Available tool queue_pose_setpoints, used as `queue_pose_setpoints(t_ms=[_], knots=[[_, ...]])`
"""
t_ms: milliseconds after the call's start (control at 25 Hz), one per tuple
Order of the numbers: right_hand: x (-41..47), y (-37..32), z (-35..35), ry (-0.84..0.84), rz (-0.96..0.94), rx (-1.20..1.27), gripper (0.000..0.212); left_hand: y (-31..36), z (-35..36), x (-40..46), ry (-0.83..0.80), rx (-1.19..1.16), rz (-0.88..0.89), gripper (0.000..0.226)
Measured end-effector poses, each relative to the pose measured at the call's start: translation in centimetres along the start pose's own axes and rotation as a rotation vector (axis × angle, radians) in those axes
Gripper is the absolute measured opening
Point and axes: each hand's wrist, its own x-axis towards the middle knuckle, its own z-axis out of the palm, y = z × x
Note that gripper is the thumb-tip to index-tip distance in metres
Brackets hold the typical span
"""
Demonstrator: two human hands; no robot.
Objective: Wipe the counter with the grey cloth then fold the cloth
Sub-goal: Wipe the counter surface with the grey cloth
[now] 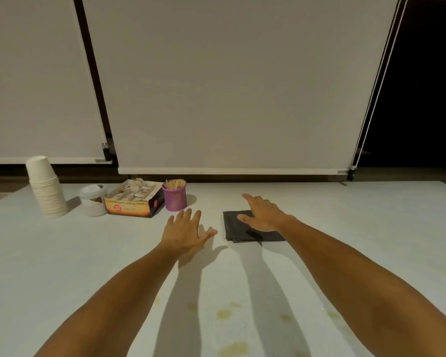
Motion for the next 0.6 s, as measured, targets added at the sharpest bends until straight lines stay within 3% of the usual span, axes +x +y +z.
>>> queue_pose_setpoints(t_ms=[240, 400, 600], knots=[[1.4, 1.3, 2.6, 0.056, -0.015, -0.034, 0.04, -1.0, 4.2, 1.0, -0.116, -0.072, -0.024, 0.087], [2.7, 2.1, 3.7, 0.047, -0.138, -0.06, 0.039, -1.2, 6.1, 1.5, -0.201, -0.096, -0.083, 0.082], [4.3, 4.1, 5.1, -0.003, -0.421, -0.253, 0.053, -2.3, 8.2, 2.7, -0.174, 0.018, 0.011, 0.099]])
